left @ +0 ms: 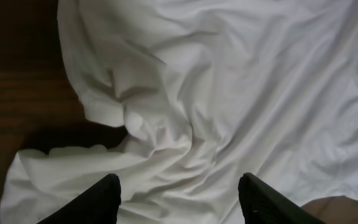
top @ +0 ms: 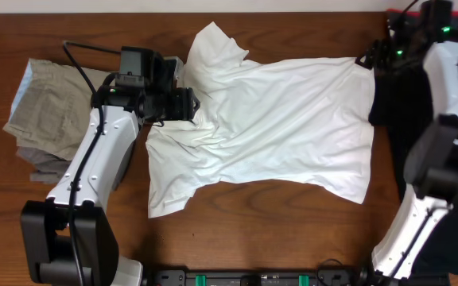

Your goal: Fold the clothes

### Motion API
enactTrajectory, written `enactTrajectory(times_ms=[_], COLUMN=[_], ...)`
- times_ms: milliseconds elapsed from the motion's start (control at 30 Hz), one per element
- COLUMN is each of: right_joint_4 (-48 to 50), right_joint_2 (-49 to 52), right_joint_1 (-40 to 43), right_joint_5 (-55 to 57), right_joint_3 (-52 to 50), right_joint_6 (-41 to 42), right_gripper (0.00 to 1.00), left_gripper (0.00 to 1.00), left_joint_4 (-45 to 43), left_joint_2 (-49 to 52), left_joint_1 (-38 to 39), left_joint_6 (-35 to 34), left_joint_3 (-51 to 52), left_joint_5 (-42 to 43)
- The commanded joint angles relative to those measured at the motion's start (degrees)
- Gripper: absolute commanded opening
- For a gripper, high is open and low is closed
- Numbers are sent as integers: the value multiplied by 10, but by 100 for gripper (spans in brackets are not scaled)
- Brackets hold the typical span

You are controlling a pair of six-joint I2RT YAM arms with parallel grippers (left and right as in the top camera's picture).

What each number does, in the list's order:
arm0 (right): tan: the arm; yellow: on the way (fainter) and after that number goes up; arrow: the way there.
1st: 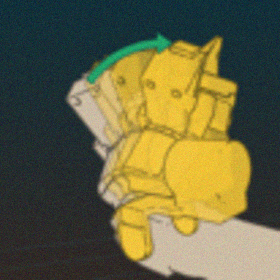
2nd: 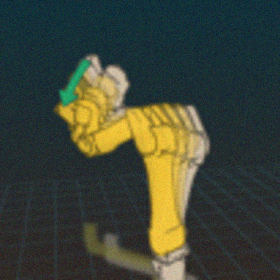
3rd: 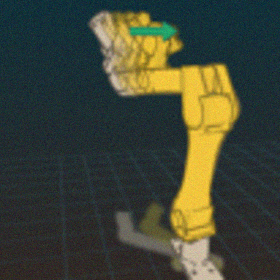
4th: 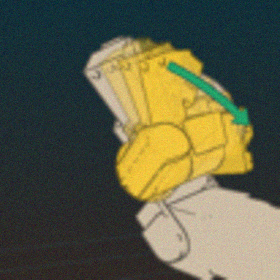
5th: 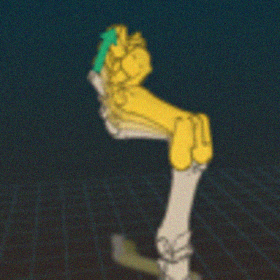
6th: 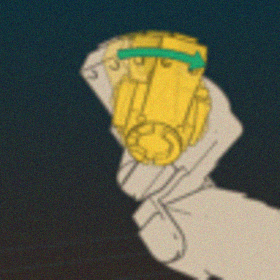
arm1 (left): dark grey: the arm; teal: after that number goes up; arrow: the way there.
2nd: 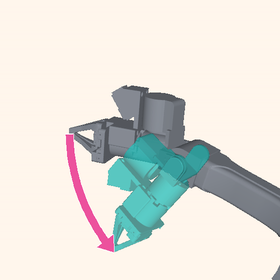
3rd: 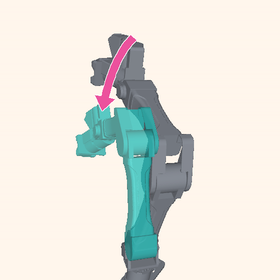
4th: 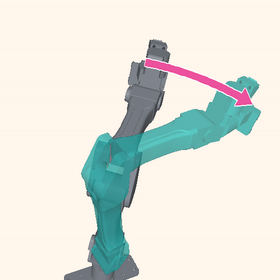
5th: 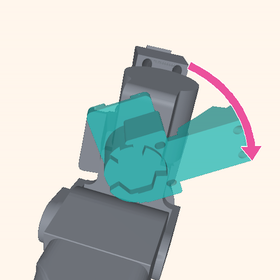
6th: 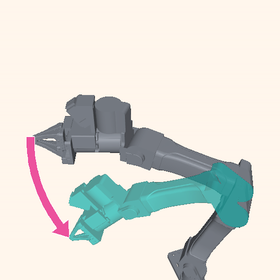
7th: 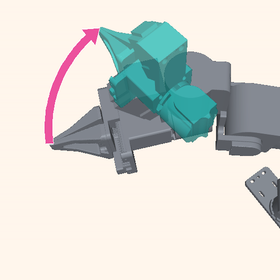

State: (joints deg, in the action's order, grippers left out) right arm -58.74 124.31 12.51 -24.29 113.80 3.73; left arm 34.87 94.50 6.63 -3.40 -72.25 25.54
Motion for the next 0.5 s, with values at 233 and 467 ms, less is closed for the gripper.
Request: enactTrajectory(times_ms=[233,467], right_joint_4=[-219,-356], right_joint_2=[-200,-213], right_joint_1=[-45,-103], right_joint_5=[28,140], right_joint_3=[8,-18], right_joint_6=[-32,70], right_gripper=[73,73], left_gripper=[63,65], left_joint_4=[118,206], left_joint_2=[-69,-94], left_joint_1=[-49,-81], left_joint_6=[-3,-3], left_joint_3=[-51,-51], left_joint_5=[-83,-83])
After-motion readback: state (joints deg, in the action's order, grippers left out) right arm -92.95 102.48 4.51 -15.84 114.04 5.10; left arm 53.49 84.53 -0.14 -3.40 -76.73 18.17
